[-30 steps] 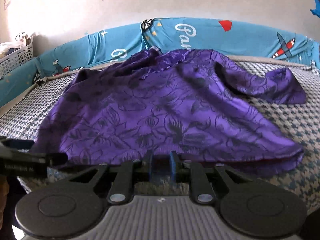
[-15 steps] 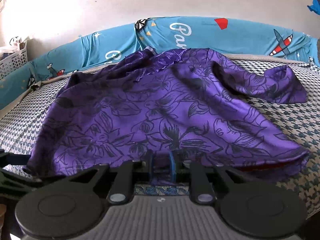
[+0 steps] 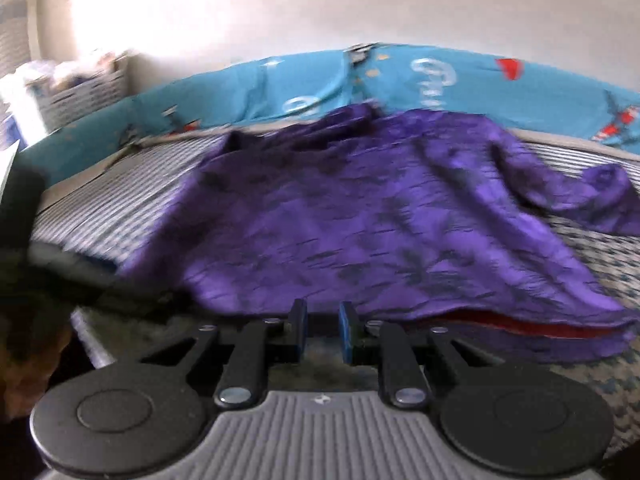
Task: Fold clothes
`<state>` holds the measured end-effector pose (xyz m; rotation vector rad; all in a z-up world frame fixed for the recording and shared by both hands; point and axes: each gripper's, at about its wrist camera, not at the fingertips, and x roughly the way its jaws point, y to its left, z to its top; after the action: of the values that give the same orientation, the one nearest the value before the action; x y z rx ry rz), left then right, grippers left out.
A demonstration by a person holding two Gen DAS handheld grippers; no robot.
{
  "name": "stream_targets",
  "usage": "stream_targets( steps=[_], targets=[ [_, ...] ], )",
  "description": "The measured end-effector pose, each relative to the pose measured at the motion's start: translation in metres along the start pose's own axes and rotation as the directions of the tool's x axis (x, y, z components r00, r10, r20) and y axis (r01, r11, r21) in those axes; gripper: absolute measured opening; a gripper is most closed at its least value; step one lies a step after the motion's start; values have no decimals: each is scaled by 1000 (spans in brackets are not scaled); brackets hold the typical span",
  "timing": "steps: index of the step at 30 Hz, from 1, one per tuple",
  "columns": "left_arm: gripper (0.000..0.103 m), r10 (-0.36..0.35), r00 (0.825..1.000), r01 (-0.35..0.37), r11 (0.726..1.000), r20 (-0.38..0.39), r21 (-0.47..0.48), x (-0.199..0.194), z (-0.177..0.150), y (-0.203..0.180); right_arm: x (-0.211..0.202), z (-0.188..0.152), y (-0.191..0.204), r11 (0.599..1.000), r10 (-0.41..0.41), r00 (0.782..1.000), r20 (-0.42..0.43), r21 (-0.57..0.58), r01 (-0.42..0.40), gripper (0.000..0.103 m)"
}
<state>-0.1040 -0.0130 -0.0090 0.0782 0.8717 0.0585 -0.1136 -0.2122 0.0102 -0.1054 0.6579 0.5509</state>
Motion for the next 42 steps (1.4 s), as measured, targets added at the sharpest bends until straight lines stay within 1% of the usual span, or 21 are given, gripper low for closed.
stream_targets(
  steps=[3, 6, 7, 9, 11, 13, 15, 17, 19, 20, 23, 26, 28, 31, 34, 36, 39, 42],
  targets=[
    [103, -2, 1000, 3, 999, 18, -44, -5, 1, 9, 12, -5, 14, 998, 22, 999, -50, -61, -25, 16],
    [103, -46, 996, 52, 995, 70, -90, -18, 2, 21, 22, -6, 26, 992, 11, 999, -51, -129, -18, 16],
    [103, -61, 994, 70, 993, 92, -98, -24, 2, 25, 24, -5, 27, 991, 8, 999, -49, -135, -15, 16],
    [103, -86, 989, 97, 992, 124, -87, -33, 1, 28, 28, -3, 29, 990, 3, 999, -44, -139, -9, 16],
    [103, -104, 984, 114, 992, 148, -60, -41, -2, 30, 32, 2, 24, 995, 14, 999, -38, -94, -18, 16],
    [103, -100, 983, 102, 995, 154, -5, -47, -8, 26, 35, 8, 18, 999, 30, 999, -32, -35, -31, 16],
    [103, -109, 985, 104, 994, 133, 43, -46, -13, 20, 37, 14, 14, 999, 39, 999, -25, 13, -39, 16],
    [103, -118, 989, 110, 990, 93, 84, -41, -18, 13, 39, 19, 10, 997, 48, 999, -19, 61, -47, 16],
    [103, -100, 992, 91, 989, 71, 118, -36, -20, 6, 42, 24, 4, 991, 60, 998, -18, 119, -58, 16],
    [103, -82, 994, 74, 990, 66, 124, -33, -20, 5, 44, 27, 1, 987, 66, 998, -18, 147, -63, 16],
    [103, -16, 998, 11, 995, 58, 100, -21, -17, 7, 46, 31, -6, 975, 77, 997, -17, 212, -72, 16],
    [103, 10, 999, -11, 999, 38, 42, -13, -12, 14, 47, 34, -12, 965, 79, 997, -13, 252, -74, 16],
    [103, 9, 999, -9, 1000, 35, 0, -12, -9, 21, 46, 34, -10, 972, 70, 997, -13, 226, -65, 16],
    [103, -20, 999, 23, 998, 50, -54, -14, -5, 32, 46, 32, -4, 985, 59, 998, -20, 163, -55, 16],
    [103, 4, 999, -1, 998, 35, -65, -9, -1, 36, 46, 27, 5, 995, 46, 998, -32, 85, -43, 16],
    [103, 8, 1000, -6, 996, 21, -84, -5, 3, 38, 45, 24, 13, 999, 34, 999, -36, 23, -34, 16],
    [103, 9, 1000, -7, 992, 10, -122, 0, 7, 45, 41, 17, 25, 996, 11, 1000, -25, -83, -13, 18],
    [103, 6, 1000, -7, 988, -5, -154, 6, 10, 52, 39, 9, 38, 983, 17, 1000, -18, -182, -20, 19]
  ],
)
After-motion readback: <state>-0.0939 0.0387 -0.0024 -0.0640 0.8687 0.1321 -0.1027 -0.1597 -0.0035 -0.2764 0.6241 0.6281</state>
